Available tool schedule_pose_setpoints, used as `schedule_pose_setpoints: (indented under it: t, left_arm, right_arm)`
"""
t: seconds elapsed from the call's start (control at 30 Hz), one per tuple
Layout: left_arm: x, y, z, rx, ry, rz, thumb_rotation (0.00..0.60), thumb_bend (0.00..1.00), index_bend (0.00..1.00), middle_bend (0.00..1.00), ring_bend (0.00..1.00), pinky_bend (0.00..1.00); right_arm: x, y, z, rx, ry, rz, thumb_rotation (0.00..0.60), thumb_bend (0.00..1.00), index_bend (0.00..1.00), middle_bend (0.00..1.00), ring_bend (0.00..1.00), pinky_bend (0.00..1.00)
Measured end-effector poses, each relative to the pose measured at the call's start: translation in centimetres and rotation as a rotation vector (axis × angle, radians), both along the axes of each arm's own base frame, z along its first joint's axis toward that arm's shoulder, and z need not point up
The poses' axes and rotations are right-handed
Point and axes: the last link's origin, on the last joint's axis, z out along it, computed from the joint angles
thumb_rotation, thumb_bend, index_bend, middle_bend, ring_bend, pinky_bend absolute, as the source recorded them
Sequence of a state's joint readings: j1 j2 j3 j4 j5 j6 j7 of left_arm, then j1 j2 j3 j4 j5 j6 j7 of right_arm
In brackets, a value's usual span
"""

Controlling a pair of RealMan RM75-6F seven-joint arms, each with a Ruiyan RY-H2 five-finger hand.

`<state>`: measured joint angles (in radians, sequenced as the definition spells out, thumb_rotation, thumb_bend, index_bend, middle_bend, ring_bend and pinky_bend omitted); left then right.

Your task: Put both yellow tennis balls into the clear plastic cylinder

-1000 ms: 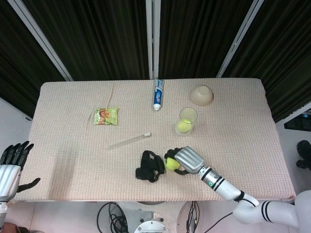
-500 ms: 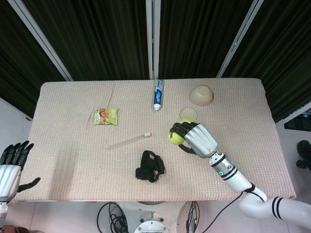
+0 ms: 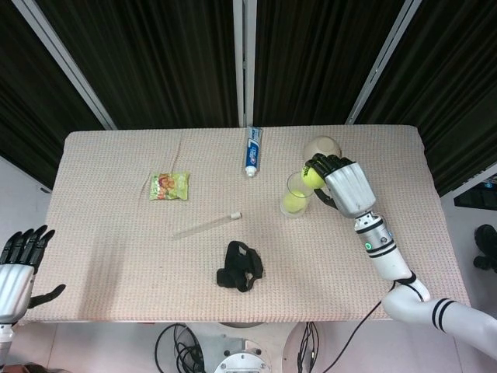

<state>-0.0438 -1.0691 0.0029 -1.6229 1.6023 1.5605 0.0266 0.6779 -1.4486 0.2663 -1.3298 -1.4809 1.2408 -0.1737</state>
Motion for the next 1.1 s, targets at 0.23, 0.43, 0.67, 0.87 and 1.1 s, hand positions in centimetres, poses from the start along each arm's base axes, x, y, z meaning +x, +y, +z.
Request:
schedule_pose_setpoints:
  t: [0.23,0.43,0.67,0.87,1.1]
  left_arm:
    - [-0.1,0.2,0.1,-0.002,-0.004,0.004,0.6,0.04,0.01,0.0,0.0,0.0]
    - [-0.2,0.2,0.2,0.002,-0.011,0.007,0.6,0.04,0.01,0.0,0.0,0.0]
    - [-0.2,0.1,0.3,0.004,-0.015,0.007,0.6,0.04,0.01,0.0,0.0,0.0]
    - [-0.2,0.2,0.2,-0.001,-0.007,0.011,0.6,0.04,0.01,0.0,0.0,0.0]
    - [-0.2,0.2,0.2,-0.001,-0.007,0.012,0.6,0.04,0.01,0.0,0.0,0.0]
  right_arm:
    - [-0.4,-0.7,-1.0,0.055,-0.051,-0.04,0.6,0.32,0.6,0.5,0.45,0.61]
    - [-0.3,-0.6,-1.6,0.116,-0.07,-0.054,0.6,0.2,0.22,0.27,0.2,0.44]
    - [-0.6,-0.7,-1.6,0.201,-0.047,-0.111,0.6,0.15,0.0,0.0,0.0,0.13]
    - [-0.5,-0.5,-0.8,0.176,-0.076,-0.092,0.6,0.14,0.0,0.0,0.0,0.12]
    - [-1.3,1.1,0.9,0.119,-0.095,-0.038,0.6,0.14,0.0,0.0,0.0,0.1]
